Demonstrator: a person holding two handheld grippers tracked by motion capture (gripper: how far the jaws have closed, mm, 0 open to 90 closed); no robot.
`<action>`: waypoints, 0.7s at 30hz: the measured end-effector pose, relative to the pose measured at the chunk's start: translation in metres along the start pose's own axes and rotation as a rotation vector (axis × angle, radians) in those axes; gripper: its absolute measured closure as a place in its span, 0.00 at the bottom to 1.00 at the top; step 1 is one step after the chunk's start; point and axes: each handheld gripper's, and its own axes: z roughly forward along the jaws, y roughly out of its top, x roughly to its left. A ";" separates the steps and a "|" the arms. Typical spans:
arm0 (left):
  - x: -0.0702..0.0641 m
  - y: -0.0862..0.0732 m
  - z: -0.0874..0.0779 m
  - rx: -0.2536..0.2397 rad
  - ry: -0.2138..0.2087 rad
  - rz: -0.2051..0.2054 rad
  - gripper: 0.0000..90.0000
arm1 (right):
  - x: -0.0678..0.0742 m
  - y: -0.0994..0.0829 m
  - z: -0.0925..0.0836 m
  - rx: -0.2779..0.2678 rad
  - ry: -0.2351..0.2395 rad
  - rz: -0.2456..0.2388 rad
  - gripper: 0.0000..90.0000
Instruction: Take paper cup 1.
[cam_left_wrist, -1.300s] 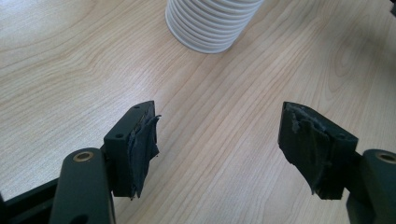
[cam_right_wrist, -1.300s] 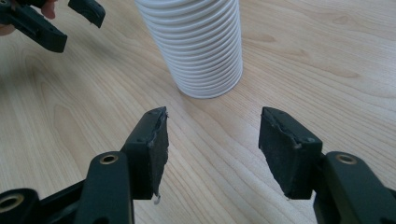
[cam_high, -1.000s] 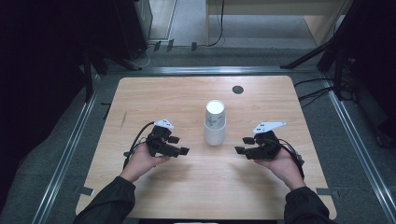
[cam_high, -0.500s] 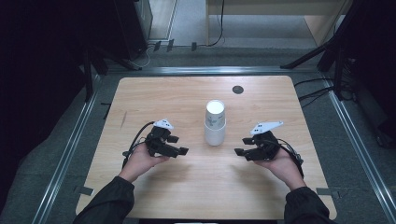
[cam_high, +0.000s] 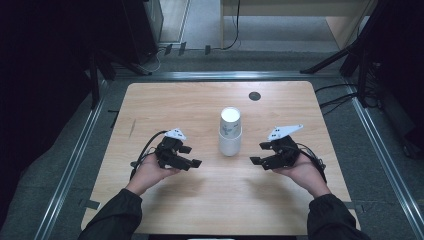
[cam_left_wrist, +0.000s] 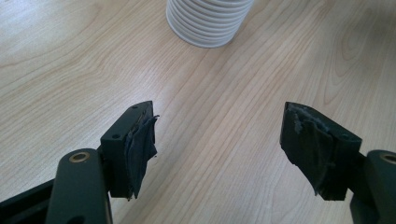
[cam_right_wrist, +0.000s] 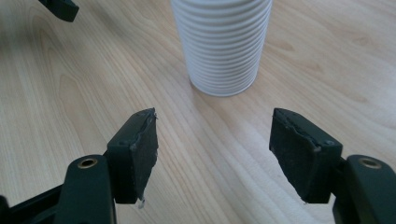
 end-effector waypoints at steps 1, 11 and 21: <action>0.000 0.000 0.000 -0.002 -0.001 -0.001 0.30 | -0.001 0.004 -0.002 0.005 0.000 -0.012 0.37; 0.001 0.000 -0.004 -0.007 -0.008 0.010 0.30 | -0.008 0.048 -0.018 0.038 0.011 -0.078 0.35; 0.006 -0.001 -0.008 -0.003 0.003 0.007 0.30 | -0.018 0.094 -0.021 0.111 0.016 -0.171 0.30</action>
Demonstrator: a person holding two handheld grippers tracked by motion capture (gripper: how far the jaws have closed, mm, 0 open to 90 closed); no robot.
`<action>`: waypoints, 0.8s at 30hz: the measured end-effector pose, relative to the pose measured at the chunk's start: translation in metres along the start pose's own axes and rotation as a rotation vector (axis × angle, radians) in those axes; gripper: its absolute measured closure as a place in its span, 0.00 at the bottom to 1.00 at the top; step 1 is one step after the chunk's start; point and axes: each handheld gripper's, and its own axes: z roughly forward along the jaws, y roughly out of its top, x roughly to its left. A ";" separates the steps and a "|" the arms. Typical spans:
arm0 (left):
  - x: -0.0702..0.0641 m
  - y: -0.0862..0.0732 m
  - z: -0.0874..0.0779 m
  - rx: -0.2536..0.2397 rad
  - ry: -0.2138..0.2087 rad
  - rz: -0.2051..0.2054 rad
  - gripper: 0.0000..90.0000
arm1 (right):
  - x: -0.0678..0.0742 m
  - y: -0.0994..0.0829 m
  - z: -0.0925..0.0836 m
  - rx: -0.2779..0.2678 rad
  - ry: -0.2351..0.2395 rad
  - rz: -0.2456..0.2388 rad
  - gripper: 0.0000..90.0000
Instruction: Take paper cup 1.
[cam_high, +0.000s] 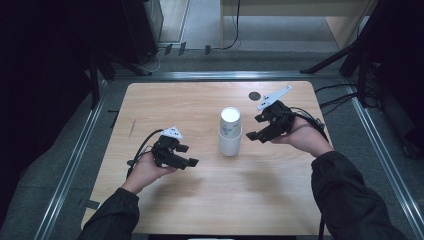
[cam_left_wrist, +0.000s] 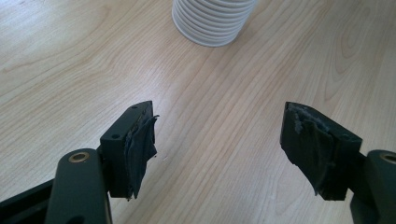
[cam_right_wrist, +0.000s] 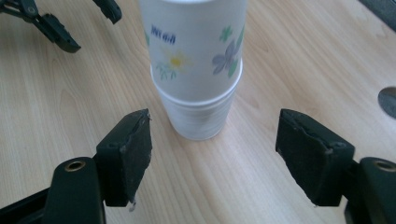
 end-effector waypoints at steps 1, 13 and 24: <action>0.000 0.000 0.000 0.000 0.000 0.000 0.30 | 0.000 0.000 0.000 0.000 0.000 0.000 0.30; 0.000 0.000 0.001 0.017 -0.005 0.011 0.30 | -0.006 0.040 0.008 0.076 0.072 -0.084 0.22; 0.001 0.000 0.000 0.017 -0.008 0.012 0.29 | -0.005 0.065 0.031 0.125 0.098 -0.083 0.22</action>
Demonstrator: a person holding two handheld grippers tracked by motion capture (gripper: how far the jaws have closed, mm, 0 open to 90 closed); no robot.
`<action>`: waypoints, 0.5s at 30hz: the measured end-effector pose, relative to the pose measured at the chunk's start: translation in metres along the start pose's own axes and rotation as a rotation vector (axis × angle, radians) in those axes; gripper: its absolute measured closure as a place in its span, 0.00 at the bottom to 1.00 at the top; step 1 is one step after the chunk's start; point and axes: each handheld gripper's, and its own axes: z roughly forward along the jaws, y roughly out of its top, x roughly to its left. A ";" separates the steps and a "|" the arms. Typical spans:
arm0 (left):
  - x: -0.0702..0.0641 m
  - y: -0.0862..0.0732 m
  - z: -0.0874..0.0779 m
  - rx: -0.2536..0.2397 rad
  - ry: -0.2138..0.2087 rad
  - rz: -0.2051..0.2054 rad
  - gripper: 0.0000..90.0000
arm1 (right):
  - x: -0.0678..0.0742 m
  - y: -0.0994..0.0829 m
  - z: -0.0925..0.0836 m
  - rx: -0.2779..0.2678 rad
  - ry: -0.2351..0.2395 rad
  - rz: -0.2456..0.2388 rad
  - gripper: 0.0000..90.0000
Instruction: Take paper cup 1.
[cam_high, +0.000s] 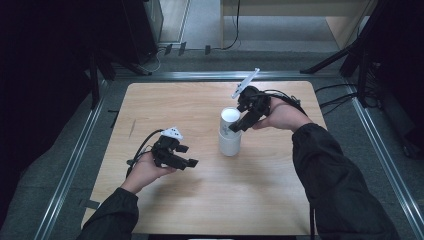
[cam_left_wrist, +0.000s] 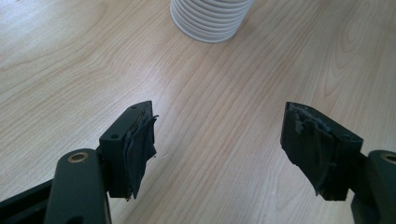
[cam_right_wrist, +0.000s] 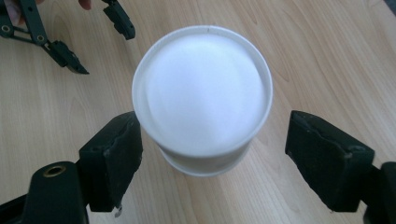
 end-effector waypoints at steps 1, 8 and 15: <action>0.000 0.000 0.000 0.001 0.000 0.002 0.29 | 0.000 0.002 0.002 0.002 0.008 0.003 0.23; 0.000 0.000 -0.001 -0.003 0.003 0.000 0.29 | 0.007 0.014 0.006 0.030 -0.011 -0.026 0.30; 0.005 -0.002 -0.003 -0.013 0.006 -0.014 0.29 | 0.006 0.015 0.005 0.049 -0.015 0.002 0.36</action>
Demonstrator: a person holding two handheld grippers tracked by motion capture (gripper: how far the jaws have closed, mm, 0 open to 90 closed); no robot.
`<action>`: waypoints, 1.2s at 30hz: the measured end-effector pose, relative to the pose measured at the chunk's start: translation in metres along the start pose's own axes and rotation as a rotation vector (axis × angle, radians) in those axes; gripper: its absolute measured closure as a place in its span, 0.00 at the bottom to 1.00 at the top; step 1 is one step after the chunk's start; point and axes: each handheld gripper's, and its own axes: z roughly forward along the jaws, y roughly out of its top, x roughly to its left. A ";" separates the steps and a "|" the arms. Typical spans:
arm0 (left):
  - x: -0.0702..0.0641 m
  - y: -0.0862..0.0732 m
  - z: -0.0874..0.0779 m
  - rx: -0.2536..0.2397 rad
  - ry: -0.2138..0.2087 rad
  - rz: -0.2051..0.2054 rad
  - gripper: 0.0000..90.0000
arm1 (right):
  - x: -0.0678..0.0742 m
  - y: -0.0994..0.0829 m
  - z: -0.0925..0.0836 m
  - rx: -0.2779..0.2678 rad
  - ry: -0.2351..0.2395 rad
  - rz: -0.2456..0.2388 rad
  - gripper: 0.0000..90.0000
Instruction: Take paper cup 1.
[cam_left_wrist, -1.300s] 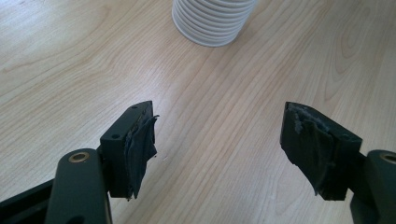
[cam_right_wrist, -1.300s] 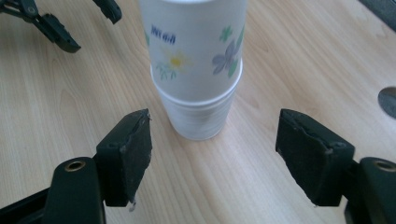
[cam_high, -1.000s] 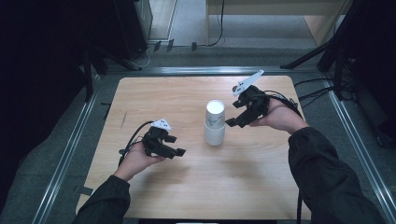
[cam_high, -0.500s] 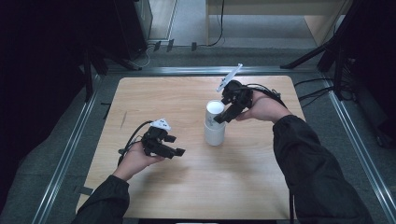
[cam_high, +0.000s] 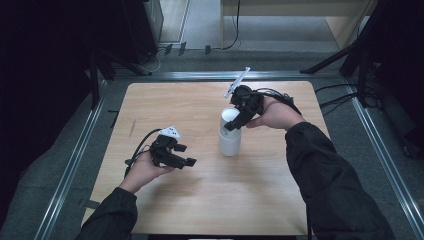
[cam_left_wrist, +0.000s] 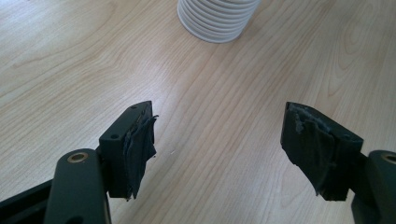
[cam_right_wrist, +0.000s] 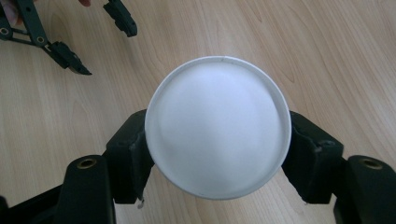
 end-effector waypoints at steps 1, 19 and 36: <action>0.000 0.000 0.000 0.003 0.000 0.003 0.29 | 0.000 0.000 0.000 0.000 0.000 0.000 0.36; 0.001 0.000 -0.002 -0.011 -0.002 0.010 0.29 | 0.004 0.013 -0.024 0.001 0.000 -0.006 0.37; 0.002 -0.001 -0.003 -0.015 0.000 0.005 0.27 | 0.023 0.028 -0.083 -0.045 -0.053 -0.037 0.37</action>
